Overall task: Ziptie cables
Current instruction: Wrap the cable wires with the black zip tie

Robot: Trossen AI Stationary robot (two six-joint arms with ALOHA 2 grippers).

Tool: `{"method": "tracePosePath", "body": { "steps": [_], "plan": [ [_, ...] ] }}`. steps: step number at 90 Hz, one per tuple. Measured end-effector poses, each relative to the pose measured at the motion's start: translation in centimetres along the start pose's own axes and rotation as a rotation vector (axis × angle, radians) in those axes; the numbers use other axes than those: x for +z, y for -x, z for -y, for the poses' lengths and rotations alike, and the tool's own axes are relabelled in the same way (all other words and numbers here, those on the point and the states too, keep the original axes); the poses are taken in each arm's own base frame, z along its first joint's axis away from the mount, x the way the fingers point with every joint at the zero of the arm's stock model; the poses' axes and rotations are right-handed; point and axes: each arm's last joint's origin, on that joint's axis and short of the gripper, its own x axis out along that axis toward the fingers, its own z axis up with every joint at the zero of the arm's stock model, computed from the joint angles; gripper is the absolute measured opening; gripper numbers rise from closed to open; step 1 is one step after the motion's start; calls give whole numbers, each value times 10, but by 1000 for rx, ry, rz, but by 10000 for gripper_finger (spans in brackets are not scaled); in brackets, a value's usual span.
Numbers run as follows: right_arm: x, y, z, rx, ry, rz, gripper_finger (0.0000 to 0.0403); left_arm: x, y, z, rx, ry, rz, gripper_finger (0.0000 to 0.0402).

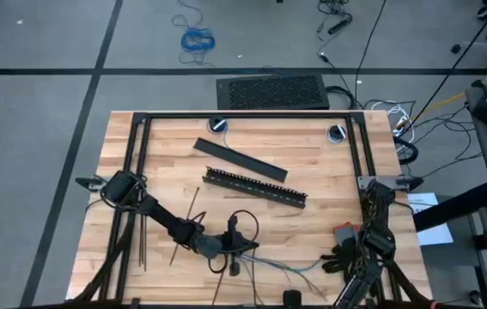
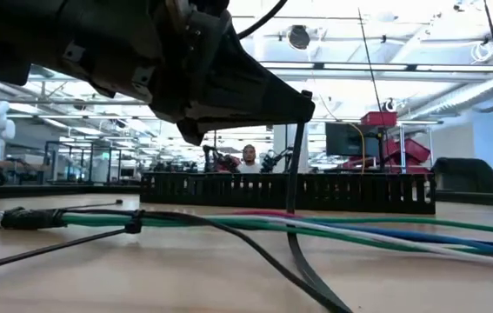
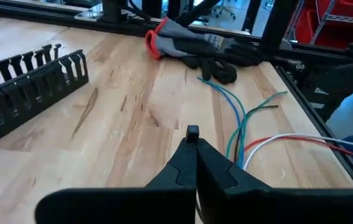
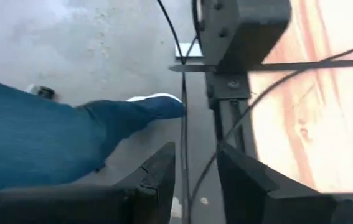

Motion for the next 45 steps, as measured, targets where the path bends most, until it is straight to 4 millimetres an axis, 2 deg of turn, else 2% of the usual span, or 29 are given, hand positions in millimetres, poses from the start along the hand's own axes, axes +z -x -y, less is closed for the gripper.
{"method": "tracePosePath", "body": {
  "steps": [30,45],
  "plan": [
    [15,-19,14,-16,-24,-44,108,0,-1,-1,4,-1,-1,0],
    [14,-20,14,-8,-37,-65,74,0,-1,-1,4,-3,-2,0]
  ]
}}
